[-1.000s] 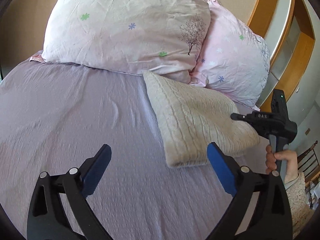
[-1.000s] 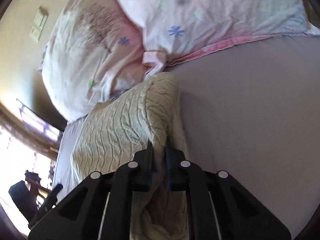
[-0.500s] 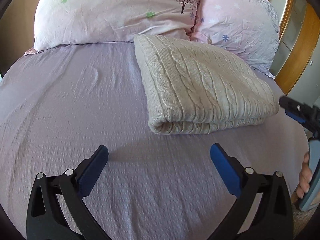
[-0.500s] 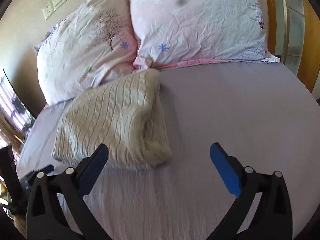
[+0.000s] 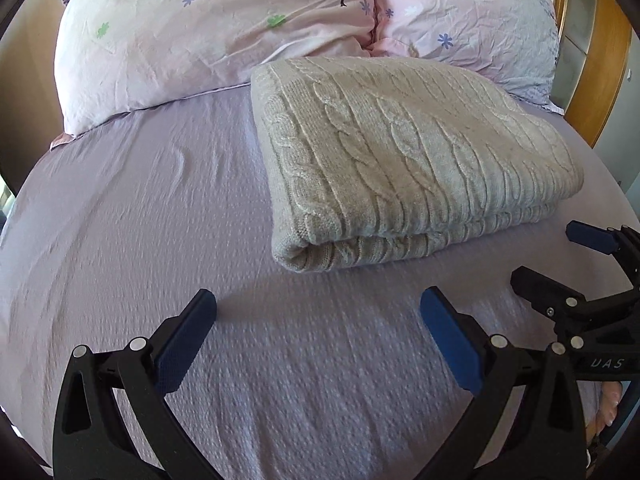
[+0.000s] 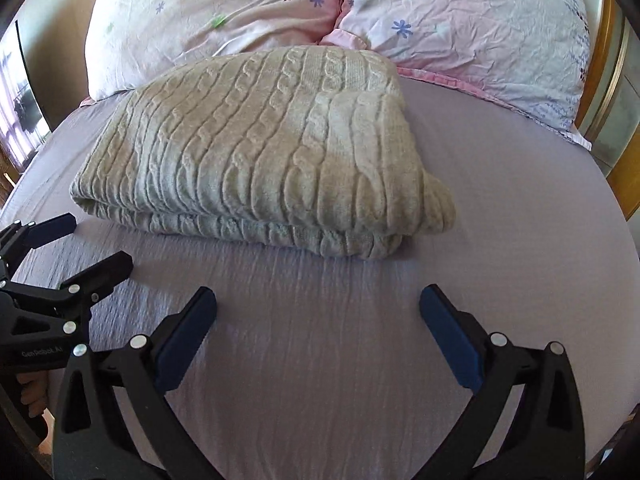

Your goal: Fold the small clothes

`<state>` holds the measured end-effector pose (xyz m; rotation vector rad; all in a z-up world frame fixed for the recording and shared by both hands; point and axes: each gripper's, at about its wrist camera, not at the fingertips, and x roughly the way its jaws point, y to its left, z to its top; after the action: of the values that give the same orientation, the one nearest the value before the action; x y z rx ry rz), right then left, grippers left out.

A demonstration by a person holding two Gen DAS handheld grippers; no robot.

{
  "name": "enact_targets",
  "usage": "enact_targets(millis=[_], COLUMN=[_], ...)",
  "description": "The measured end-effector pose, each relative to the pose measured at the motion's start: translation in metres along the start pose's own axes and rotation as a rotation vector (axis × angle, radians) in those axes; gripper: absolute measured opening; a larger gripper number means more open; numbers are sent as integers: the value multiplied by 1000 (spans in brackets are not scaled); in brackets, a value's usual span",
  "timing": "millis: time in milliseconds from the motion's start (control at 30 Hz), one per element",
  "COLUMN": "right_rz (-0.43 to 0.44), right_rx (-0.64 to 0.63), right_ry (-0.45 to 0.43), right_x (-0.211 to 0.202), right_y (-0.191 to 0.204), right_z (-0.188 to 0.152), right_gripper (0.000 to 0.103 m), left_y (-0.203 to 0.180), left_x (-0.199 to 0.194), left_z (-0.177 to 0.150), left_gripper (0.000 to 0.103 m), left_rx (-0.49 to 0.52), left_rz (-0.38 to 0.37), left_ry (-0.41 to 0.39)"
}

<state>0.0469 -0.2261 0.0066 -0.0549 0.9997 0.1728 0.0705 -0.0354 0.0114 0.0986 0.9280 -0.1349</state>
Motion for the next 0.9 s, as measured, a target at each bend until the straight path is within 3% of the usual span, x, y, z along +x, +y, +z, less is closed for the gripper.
enact_targets(millis=[900], right_rz=[-6], right_rx=[7], right_ry=[-19], right_x=[-4], right_y=[-1], right_z=[-3], right_gripper=[101], left_y=[1], left_x=[-1], left_z=[0], left_gripper=[102], left_rx=[4], left_rz=[4], left_ry=[-4])
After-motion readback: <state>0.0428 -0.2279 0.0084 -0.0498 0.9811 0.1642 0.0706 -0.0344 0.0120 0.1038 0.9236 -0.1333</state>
